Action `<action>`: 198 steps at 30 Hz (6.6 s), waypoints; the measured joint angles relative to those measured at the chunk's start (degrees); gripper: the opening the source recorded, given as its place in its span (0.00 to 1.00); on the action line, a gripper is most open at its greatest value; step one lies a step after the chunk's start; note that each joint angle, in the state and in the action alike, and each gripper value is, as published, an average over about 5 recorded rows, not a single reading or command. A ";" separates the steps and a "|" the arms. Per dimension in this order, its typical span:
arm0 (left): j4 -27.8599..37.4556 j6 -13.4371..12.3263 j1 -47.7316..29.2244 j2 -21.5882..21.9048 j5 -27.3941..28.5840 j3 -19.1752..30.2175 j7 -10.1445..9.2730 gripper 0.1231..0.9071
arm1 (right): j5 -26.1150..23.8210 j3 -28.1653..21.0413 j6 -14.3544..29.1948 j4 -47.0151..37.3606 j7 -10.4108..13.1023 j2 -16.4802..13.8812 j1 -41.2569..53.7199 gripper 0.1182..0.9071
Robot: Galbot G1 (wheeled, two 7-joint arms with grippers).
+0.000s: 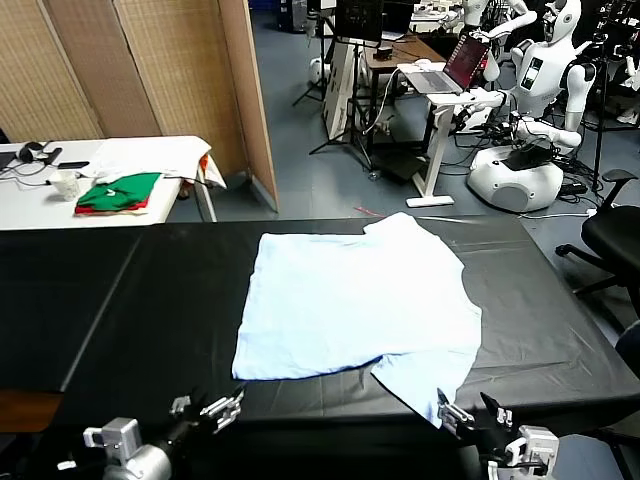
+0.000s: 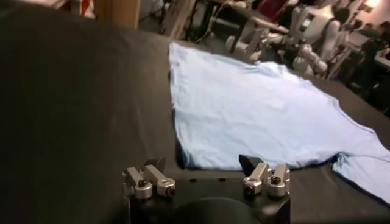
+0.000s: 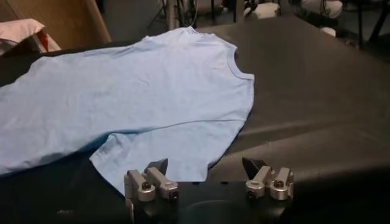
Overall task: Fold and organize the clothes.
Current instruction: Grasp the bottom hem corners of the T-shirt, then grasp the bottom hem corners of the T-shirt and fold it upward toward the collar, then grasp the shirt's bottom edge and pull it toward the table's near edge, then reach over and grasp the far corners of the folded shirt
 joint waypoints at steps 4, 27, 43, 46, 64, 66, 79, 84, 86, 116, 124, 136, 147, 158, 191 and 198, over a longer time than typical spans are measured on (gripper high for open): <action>0.91 0.27 -1.12 -0.62 0.40 0.45 -0.71 1.00 | -0.06 -0.16 0.01 -0.91 -0.11 0.07 0.70 1.00; 6.26 -1.03 -6.47 -3.75 6.59 4.49 -2.62 0.05 | -1.32 -1.72 0.89 -1.49 -0.77 1.02 -0.16 0.03; 0.58 -1.96 1.37 -3.19 9.06 1.25 -4.32 0.03 | -2.77 -3.45 -0.97 5.88 0.96 0.59 -6.11 0.03; -1.15 -2.37 3.56 -3.02 9.10 0.14 -4.68 0.03 | -2.15 -3.00 0.39 5.91 -0.78 0.43 -5.44 0.03; 0.53 -10.00 -4.04 -9.75 12.64 2.20 -5.42 0.03 | -0.74 -3.29 10.42 -10.92 -6.42 -4.22 17.05 0.03; 2.36 -10.81 -6.34 -10.61 13.57 2.72 -5.11 0.03 | -0.83 -3.76 10.89 -13.02 -6.58 -4.69 19.30 0.03; 15.31 -12.34 -18.30 -11.63 15.74 5.10 -4.45 0.03 | -1.81 -5.28 11.61 -24.93 -6.46 -5.40 29.02 0.03; 18.37 -12.47 -21.29 -10.54 15.84 5.47 -4.53 0.03 | -1.83 -5.73 11.87 -27.61 -6.66 -4.97 30.37 0.03; 19.44 -12.65 -22.39 -10.10 15.99 5.81 -4.53 0.03 | -1.60 -5.74 11.93 -28.21 -6.86 -4.85 30.56 0.03; 18.66 -10.40 -19.75 -5.93 13.34 5.55 -3.16 1.00 | 0.67 0.51 6.23 -15.96 -8.65 -4.82 17.86 0.98; 18.20 -10.59 -18.25 -5.93 14.44 5.41 -2.80 0.95 | 0.65 0.20 6.47 -17.05 -8.77 -3.91 18.02 0.66; 17.95 -10.81 -17.39 -6.16 15.61 5.92 -1.53 0.10 | 1.16 -0.33 4.38 -15.51 -7.55 -5.73 16.81 0.03; 11.61 -10.84 -11.35 -3.70 25.59 4.70 -4.01 0.03 | 2.85 -1.24 -0.71 -10.02 -6.28 -11.50 11.55 0.03; 3.73 -10.73 1.90 -5.59 33.08 2.55 -4.23 0.03 | 2.68 -1.51 -3.13 -6.44 -6.63 -13.32 7.88 0.03; 5.25 -2.76 -15.82 -0.15 3.59 2.45 -14.76 1.00 | 8.46 -11.26 -4.95 -16.58 -3.78 -18.39 37.26 1.00; 15.47 1.05 -28.12 4.82 -5.90 5.21 -14.81 1.00 | 8.99 -18.80 -4.83 -29.22 -4.75 -16.73 49.81 1.00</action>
